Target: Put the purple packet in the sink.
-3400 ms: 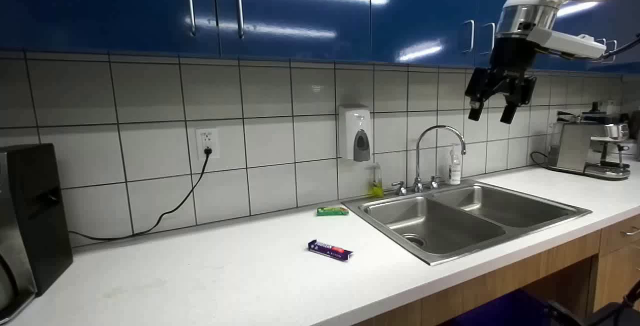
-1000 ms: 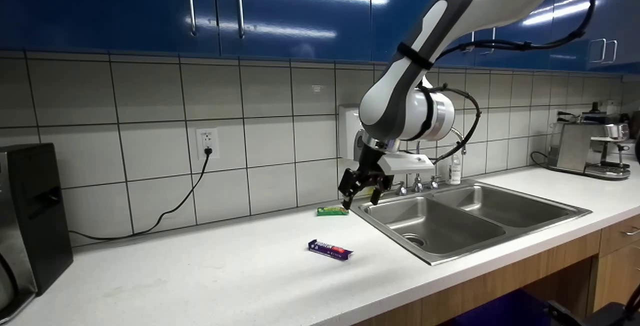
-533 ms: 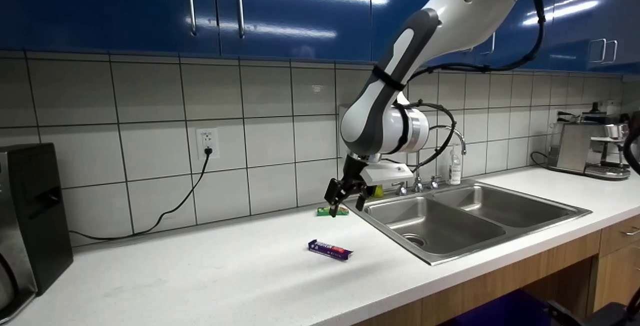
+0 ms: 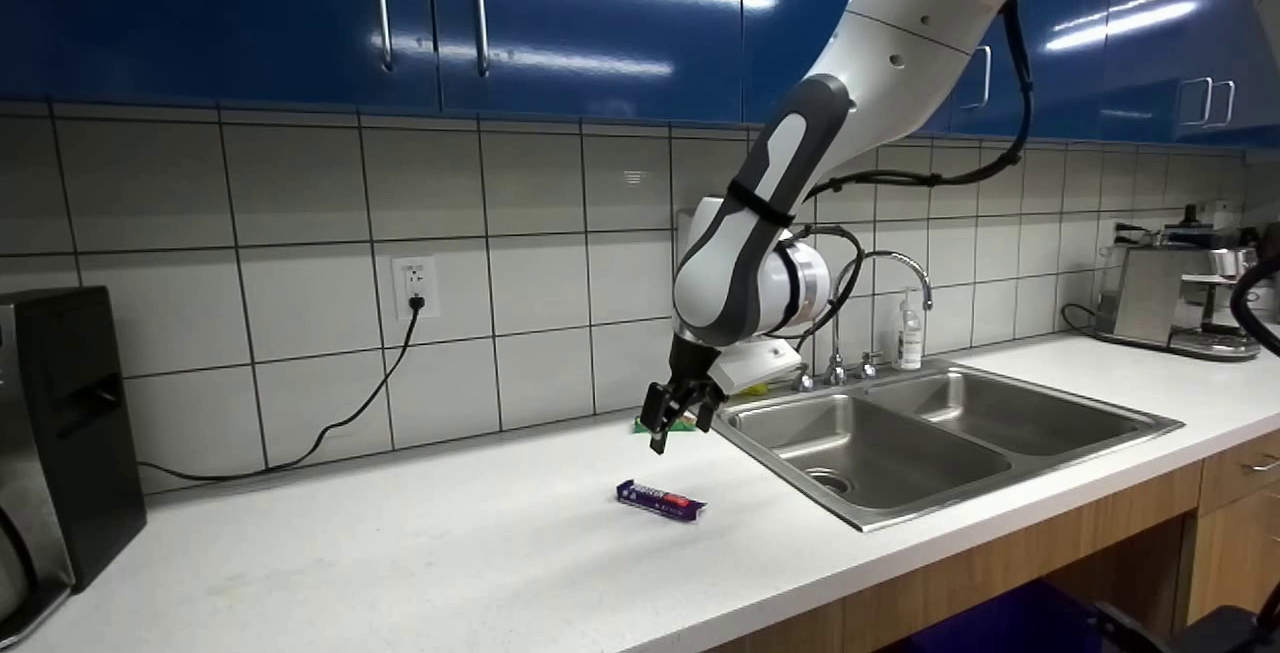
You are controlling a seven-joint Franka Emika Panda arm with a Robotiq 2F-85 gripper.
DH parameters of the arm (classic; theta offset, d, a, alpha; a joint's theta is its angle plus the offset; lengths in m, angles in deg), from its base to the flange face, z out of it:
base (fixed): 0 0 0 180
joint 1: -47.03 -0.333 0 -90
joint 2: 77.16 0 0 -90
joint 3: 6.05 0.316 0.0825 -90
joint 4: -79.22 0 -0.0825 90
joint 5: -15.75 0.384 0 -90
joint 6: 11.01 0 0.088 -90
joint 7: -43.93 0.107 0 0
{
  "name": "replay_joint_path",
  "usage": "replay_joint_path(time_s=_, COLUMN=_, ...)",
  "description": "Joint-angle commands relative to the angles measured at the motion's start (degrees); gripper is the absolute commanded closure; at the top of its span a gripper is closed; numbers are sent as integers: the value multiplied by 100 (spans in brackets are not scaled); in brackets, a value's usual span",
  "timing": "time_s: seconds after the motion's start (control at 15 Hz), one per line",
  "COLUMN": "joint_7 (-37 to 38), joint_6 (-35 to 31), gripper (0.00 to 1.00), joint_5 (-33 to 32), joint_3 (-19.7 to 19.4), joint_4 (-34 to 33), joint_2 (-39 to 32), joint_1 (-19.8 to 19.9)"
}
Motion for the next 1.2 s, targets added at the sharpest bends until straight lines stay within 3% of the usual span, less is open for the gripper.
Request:
replay_joint_path(time_s=0.0, joint_7=344, joint_6=141, gripper=0, joint_5=-540, joint_3=-32, joint_4=-325, joint_2=-325, joint_1=-46)
replay_joint_path(time_s=0.6, joint_7=607, joint_6=118, gripper=0, joint_5=-906, joint_3=-117, joint_4=-761, joint_2=-944, joint_1=-286)
replay_joint_path(time_s=1.13, joint_7=862, joint_6=110, gripper=0, joint_5=-1153, joint_3=-618, joint_4=-1433, joint_2=-1618, joint_1=-584)
